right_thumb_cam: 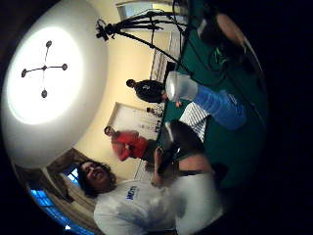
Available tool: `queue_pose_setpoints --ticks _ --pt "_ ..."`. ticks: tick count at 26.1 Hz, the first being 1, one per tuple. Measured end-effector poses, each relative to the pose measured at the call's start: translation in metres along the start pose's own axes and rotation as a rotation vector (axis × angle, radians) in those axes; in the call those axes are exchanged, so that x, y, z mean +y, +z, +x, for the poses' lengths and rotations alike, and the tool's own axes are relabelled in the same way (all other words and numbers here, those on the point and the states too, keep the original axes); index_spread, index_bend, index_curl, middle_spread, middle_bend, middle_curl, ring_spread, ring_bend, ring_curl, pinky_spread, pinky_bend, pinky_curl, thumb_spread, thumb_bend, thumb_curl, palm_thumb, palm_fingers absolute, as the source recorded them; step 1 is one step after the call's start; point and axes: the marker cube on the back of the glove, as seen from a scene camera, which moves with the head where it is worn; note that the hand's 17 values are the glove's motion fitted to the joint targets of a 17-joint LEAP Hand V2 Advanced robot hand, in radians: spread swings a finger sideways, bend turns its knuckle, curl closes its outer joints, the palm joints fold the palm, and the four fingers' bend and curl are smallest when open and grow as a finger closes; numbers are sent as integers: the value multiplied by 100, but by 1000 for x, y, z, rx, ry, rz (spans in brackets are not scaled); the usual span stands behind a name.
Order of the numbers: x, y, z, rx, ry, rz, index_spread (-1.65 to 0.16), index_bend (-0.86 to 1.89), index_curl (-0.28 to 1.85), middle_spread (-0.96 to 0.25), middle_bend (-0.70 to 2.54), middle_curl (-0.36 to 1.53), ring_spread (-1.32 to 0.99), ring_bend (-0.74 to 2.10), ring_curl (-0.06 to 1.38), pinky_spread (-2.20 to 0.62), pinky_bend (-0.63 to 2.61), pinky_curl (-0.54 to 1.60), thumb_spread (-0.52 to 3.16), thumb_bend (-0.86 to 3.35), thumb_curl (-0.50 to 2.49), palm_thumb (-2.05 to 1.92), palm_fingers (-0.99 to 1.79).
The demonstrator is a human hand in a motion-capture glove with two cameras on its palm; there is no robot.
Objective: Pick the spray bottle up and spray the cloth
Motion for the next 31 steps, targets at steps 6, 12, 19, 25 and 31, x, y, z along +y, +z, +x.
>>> queue_pose_setpoints --ticks 6,12,19,25,31 --pt "-9 28 -2 24 -23 -93 -36 25 43 -15 40 49 -15 62 49 1 64 51 86 -8 47 64 16" --pt "-27 62 -8 -16 -25 -135 -38 14 33 -12 30 43 -14 53 38 5 56 40 88 -4 43 61 24" --pt "-48 92 -8 -69 -5 -141 -37 11 30 -11 27 41 -14 53 37 7 53 38 89 -3 41 62 29" --pt "-64 110 -8 -115 -6 -112 -34 9 26 -11 29 40 -14 55 36 5 49 36 88 -3 40 62 35" --pt "-80 124 -6 -133 -8 -128 -30 8 24 -11 26 39 -16 62 37 1 51 36 87 -4 39 59 46"
